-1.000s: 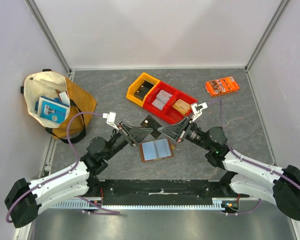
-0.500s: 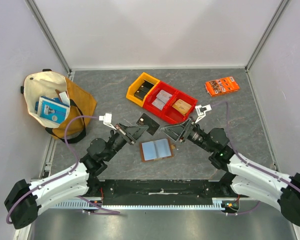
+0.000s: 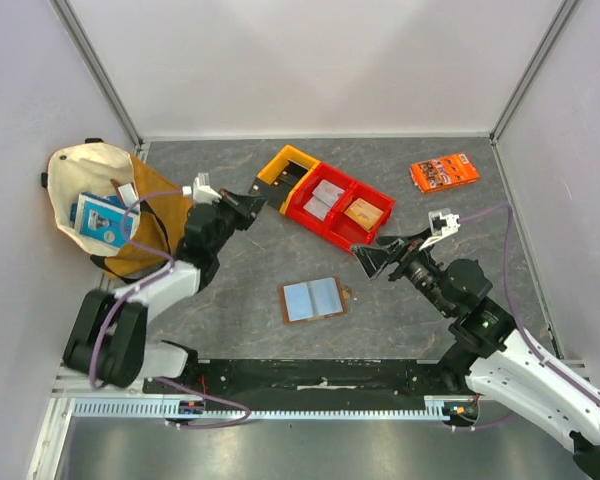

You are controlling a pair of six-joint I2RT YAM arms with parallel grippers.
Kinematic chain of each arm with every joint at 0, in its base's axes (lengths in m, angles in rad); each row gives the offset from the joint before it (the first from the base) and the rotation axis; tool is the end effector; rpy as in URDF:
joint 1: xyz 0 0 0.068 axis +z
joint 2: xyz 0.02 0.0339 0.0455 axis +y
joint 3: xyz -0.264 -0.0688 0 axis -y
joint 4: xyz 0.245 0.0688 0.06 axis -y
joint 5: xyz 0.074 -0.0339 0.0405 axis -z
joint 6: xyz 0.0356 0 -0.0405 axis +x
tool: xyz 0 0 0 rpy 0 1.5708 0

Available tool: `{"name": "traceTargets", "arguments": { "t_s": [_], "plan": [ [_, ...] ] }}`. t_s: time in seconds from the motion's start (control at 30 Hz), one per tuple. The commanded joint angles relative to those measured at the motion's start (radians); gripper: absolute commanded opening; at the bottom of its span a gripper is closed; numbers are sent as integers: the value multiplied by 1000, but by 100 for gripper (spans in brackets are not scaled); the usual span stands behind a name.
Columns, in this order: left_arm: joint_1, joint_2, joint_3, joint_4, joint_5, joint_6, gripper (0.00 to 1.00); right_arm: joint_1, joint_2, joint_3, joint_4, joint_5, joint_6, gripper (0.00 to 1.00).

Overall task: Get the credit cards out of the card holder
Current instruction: Place the credit card in the storage box.

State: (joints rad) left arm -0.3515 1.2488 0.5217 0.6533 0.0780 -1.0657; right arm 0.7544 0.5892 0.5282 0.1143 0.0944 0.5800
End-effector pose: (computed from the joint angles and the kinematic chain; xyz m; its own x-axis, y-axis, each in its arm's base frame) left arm 0.2512 -0.0951 0.2378 -0.3977 -0.7834 -0.4775 0.1408 0.4622 -0.8755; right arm 0.1174 0.1058 0.3110 -0.3036 0.4634 -0.8325 -0.5342 0.6407 0.5514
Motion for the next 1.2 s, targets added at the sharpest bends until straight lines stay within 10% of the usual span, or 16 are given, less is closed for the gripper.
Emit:
{"name": "traceTargets", "arguments": {
  "t_s": [0.0, 0.6, 1.17],
  "plan": [
    [100, 229, 193, 101, 173, -51, 2, -3, -55, 30, -155, 88, -94, 97],
    [137, 796, 822, -352, 187, -31, 2, -3, 6, 93, -237, 143, -201, 98],
    [108, 899, 914, -408, 157, -82, 4, -3, 38, 90, -212, 134, -233, 98]
  ]
}}
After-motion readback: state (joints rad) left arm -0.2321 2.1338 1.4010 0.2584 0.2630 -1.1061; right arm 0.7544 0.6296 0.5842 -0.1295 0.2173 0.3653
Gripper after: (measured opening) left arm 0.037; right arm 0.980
